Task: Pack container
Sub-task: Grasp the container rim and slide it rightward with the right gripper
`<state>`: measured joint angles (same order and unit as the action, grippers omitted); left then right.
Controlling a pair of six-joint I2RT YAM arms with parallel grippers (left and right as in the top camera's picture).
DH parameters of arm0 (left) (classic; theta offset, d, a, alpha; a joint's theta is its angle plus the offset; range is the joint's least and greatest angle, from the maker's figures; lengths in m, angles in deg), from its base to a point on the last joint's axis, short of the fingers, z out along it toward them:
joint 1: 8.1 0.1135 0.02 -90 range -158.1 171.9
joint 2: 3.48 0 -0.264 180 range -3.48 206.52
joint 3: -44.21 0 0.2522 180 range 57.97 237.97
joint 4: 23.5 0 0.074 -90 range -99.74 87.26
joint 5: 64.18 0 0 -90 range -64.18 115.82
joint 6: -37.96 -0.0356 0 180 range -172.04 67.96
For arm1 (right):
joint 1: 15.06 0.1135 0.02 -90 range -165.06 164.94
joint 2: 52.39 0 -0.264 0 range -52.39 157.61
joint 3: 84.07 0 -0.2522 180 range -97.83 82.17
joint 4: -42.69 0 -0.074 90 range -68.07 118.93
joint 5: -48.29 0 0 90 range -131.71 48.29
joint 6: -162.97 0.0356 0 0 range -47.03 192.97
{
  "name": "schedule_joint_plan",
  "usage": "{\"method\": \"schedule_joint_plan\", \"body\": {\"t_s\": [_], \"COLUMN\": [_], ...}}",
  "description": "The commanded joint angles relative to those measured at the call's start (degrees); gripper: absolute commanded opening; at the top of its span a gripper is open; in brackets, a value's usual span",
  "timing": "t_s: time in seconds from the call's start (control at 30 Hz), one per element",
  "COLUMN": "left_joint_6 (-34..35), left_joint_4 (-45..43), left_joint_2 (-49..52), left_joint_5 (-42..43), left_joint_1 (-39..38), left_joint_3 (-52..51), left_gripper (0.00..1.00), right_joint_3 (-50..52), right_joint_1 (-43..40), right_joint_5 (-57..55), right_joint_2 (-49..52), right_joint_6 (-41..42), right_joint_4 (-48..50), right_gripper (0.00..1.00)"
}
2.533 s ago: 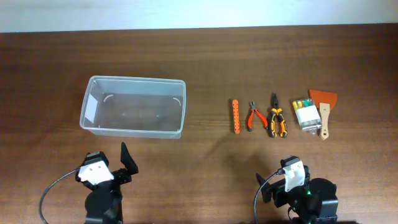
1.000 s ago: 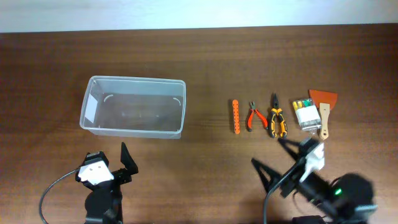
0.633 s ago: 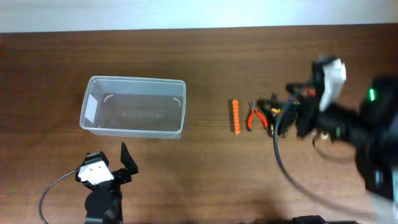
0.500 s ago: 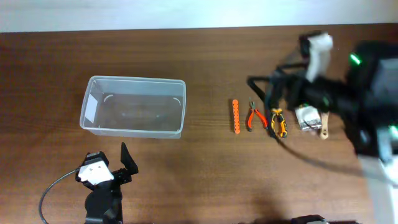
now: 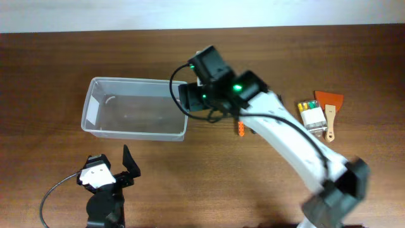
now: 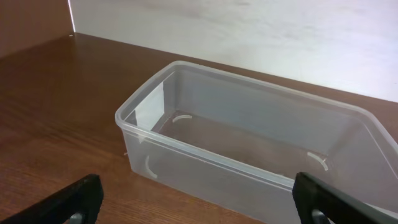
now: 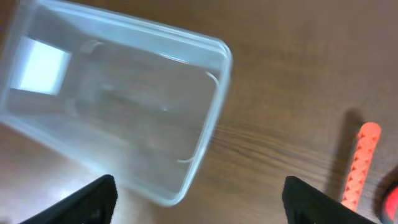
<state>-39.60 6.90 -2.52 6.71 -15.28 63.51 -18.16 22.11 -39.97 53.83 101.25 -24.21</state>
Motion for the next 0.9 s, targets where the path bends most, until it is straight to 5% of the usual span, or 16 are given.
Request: {"method": "schedule_joint_plan", "body": {"t_s": [0.0,0.33,0.57,0.87], "left_joint_6": [-0.5,-0.5,-0.5,-0.5], "left_joint_4": [0.1,0.1,0.1,0.1], "left_joint_2": [-0.3,-0.3,-0.3,-0.3], "left_joint_5": [-0.2,-0.2,-0.2,-0.2], "left_joint_1": [-0.3,-0.3,-0.3,-0.3], "left_joint_3": [-0.2,-0.2,-0.2,-0.2], "left_gripper": [0.99,0.99,0.99,0.99], "right_joint_3": [-1.3,-1.2,-1.2,-1.1], "right_joint_1": [0.2,3.7,2.6,-2.5], "right_joint_5": [1.1,0.1,-4.5,-5.4], "right_joint_2": [5.7,12.8,16.2,16.2], "right_joint_6": [5.5,5.2,5.3,4.1], "right_joint_4": [0.7,4.1,-2.5,-10.3], "right_gripper": [0.77,0.79,0.59,0.66]}}
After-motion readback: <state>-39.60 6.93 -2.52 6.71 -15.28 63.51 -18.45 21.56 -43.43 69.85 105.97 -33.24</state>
